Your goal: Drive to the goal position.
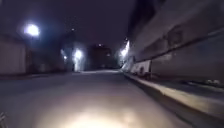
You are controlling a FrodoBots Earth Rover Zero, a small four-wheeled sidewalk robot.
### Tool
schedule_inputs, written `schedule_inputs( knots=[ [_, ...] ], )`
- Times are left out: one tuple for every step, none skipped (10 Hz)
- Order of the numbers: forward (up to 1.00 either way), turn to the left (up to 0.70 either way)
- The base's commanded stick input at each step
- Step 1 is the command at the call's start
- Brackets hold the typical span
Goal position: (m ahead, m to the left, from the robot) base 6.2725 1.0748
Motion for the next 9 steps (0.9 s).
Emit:
schedule_inputs(
  knots=[
    [0.70, 0.00],
    [0.70, 0.00],
    [0.70, 0.00],
    [0.70, 0.00],
    [0.70, 0.00],
    [0.70, 0.00],
    [0.70, 0.00],
    [0.70, 0.00],
    [0.70, 0.00]
  ],
)
